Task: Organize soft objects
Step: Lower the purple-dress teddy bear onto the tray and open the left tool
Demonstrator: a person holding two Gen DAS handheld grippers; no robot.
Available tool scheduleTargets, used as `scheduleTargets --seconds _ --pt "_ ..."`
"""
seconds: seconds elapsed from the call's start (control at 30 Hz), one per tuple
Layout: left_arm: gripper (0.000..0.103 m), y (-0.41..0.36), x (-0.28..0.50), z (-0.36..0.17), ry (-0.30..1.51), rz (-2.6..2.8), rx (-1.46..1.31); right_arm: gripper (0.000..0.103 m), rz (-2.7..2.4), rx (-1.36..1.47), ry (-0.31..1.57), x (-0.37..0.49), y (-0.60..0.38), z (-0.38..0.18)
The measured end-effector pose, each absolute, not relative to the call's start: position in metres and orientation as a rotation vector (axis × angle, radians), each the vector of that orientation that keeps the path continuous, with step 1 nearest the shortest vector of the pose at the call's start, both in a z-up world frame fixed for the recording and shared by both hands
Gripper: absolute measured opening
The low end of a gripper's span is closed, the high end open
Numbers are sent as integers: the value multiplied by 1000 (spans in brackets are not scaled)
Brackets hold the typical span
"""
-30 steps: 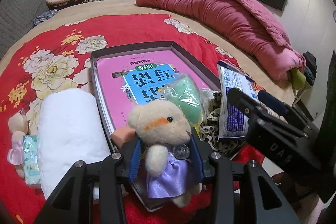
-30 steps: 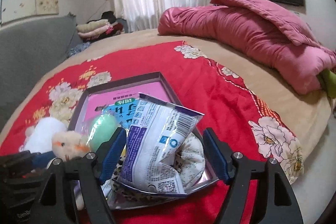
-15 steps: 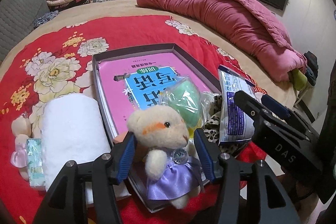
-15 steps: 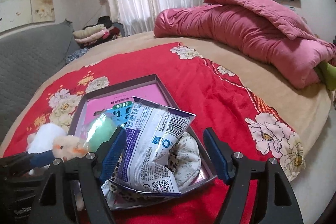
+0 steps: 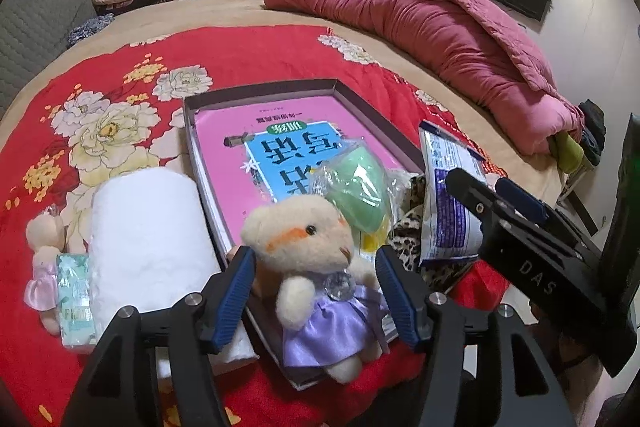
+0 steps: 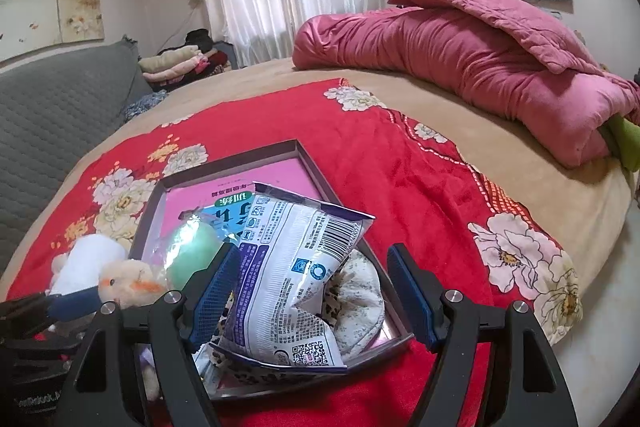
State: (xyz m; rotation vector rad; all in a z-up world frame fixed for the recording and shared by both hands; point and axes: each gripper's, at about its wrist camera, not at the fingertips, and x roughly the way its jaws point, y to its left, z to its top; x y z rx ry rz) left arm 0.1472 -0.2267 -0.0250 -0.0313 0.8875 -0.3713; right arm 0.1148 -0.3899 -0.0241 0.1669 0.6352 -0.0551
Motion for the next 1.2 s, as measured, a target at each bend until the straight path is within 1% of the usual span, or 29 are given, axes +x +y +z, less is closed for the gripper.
scheduleTargets --seconds 1.2 --pt "63 -195 127 7 836 -303 -60 77 -48 101 580 102 -367 1"
